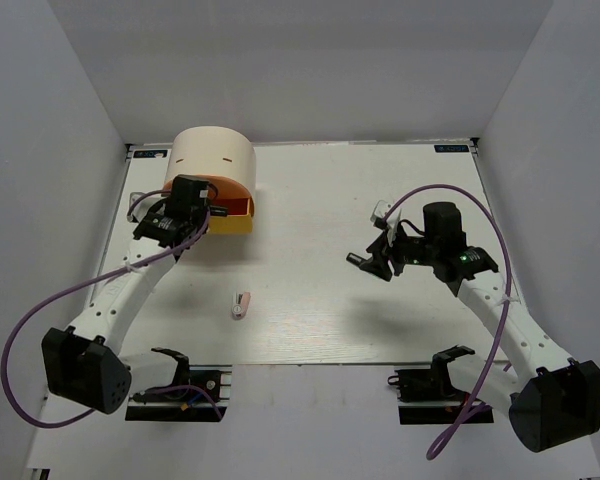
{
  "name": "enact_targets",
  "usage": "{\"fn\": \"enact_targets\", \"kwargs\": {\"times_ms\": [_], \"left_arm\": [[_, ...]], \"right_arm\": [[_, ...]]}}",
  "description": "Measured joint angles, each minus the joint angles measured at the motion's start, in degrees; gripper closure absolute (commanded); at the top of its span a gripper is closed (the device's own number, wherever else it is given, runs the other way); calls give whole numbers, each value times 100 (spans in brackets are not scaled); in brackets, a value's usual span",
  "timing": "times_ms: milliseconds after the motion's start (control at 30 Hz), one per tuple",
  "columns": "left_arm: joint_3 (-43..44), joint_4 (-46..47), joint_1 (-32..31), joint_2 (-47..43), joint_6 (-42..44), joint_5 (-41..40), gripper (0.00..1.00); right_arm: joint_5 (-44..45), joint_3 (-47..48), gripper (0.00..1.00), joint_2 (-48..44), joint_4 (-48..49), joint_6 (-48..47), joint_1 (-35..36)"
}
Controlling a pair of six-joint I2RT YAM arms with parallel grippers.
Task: Sort the stationery into containers
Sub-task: Place the pen in the storage box.
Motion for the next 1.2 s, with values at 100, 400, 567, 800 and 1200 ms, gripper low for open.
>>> {"fn": "enact_targets", "kwargs": {"times_ms": [100, 400, 567, 800, 1200], "left_arm": [[42, 11, 35, 66, -39, -22, 100], [334, 15, 66, 485, -166, -142, 98], [337, -57, 66, 568, -238, -144, 98], [345, -79, 66, 651, -319, -151, 95], [509, -286, 66, 745, -428, -162, 66]], "right_arm": [[-2, -4, 45, -2, -4, -7, -13], [-50, -4, 45, -11, -11, -24, -72], [-94, -7, 45, -11, -15, -28, -101], [-149, -7, 45, -11, -17, -33, -127], [-190, -7, 45, -11, -33, -46, -164]]}}
